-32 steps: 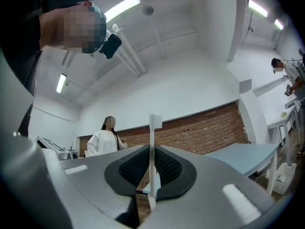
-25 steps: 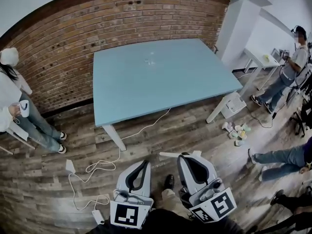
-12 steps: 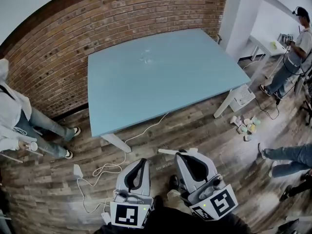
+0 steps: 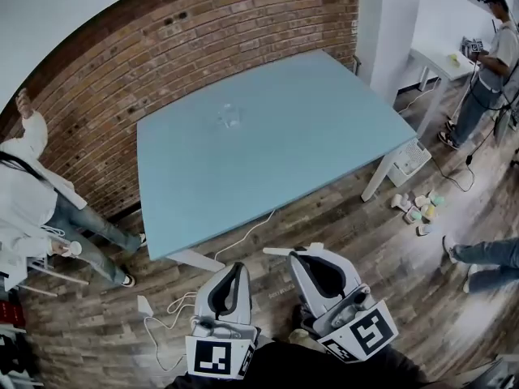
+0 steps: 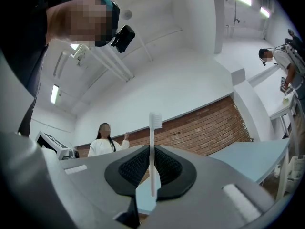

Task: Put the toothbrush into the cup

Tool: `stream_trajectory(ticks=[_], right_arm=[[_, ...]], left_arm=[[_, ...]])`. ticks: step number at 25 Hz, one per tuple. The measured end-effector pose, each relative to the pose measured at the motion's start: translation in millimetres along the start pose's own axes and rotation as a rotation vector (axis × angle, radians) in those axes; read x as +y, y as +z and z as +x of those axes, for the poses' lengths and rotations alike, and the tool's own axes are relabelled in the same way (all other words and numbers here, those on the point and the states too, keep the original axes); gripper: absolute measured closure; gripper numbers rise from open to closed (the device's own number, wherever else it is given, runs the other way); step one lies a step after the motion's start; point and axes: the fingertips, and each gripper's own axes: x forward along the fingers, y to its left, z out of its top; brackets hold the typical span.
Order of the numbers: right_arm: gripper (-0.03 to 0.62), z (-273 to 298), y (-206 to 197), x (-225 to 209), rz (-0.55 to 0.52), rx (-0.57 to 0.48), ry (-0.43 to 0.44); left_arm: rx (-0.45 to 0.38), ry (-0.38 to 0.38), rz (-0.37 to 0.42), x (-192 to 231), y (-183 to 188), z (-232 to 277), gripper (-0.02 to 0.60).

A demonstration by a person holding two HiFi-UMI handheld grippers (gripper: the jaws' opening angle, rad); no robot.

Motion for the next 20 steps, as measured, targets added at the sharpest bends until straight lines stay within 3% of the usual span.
stream_trajectory(ticks=[10,20], right_arm=[[0.56,14.0,5.7,-36.8,0.014,-0.008,-0.001],[0.56,77.9,-4.2,-64.1,-0.023,0.012,-0.01]], left_arm=[[0.016,-0.011,0.008,-4.2,2.3,42.1,0.574],[-0.023,-0.018,-0.026,44.9,1.2,102.9,0.574]])
